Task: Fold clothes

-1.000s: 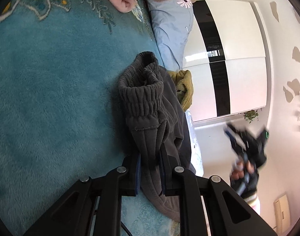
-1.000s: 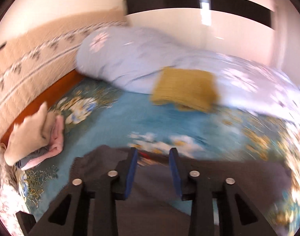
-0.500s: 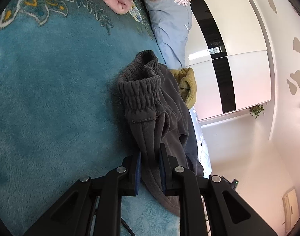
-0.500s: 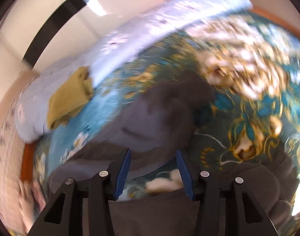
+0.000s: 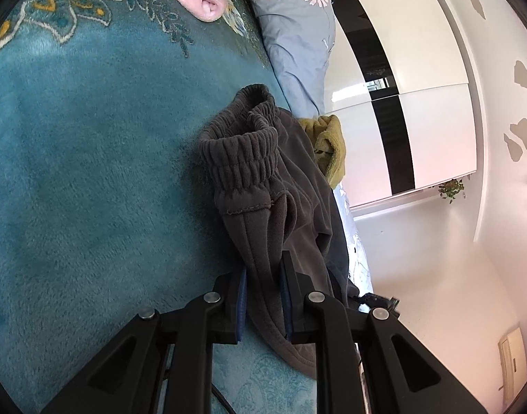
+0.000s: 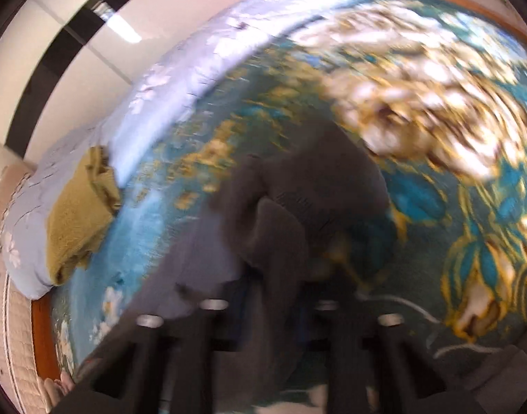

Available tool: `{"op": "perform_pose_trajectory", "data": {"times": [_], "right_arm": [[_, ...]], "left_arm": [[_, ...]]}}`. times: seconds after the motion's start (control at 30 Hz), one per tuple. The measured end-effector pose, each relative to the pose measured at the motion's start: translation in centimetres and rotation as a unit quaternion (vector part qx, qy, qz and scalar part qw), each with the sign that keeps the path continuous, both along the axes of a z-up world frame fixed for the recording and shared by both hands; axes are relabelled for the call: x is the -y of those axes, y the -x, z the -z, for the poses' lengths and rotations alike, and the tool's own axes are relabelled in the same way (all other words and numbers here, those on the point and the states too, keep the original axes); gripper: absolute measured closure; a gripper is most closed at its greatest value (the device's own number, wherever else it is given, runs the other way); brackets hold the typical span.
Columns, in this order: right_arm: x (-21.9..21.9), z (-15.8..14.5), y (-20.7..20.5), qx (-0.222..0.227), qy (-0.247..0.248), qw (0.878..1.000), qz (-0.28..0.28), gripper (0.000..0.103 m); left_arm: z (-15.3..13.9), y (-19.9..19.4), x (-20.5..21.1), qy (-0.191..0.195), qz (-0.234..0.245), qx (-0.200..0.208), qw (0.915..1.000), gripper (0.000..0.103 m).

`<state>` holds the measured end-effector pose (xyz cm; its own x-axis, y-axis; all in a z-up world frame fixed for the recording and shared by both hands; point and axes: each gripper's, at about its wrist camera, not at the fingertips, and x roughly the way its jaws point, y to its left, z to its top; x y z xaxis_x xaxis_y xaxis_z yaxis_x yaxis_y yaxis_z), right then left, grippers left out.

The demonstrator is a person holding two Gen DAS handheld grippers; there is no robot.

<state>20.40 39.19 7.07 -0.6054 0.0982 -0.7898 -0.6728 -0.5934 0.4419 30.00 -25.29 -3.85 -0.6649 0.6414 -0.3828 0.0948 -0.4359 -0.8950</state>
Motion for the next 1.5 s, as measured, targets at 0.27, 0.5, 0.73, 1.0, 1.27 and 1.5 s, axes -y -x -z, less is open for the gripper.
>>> {"op": "perform_pose_trajectory", "data": {"times": [0.27,0.5,0.73,1.0,1.27,1.5], "right_arm": [[1.3,-7.0,-1.0,-0.125,-0.173,0.976,-0.050,0.095],[-2.5,2.5,0.2,-0.004,-0.071,0.997,0.012,0.095],[-3.1,0.5,0.3,-0.015,-0.066,0.998,-0.004,0.082],[-2.3,-4.4,-6.7,-0.096,-0.044,0.994,-0.003,0.055],[1.5,-5.2,-15.5,-0.093,0.025,0.994,-0.044,0.047],[6.8,-1.7,-20.2,-0.008,0.049,0.997,-0.063,0.047]], "left_arm": [[0.2,0.2,-0.2,-0.006,0.009,0.004,0.9999,0.087],[0.4,0.5,-0.4,-0.006,0.016,0.012,0.9998,0.087],[0.3,0.5,-0.7,0.001,0.018,0.013,0.9998,0.087],[0.1,-0.2,-0.6,-0.001,0.015,0.007,0.9999,0.087],[0.4,-0.6,-0.3,-0.015,0.012,0.012,0.9997,0.081],[0.3,-1.0,-0.1,-0.016,0.007,0.010,0.9998,0.080]]}}
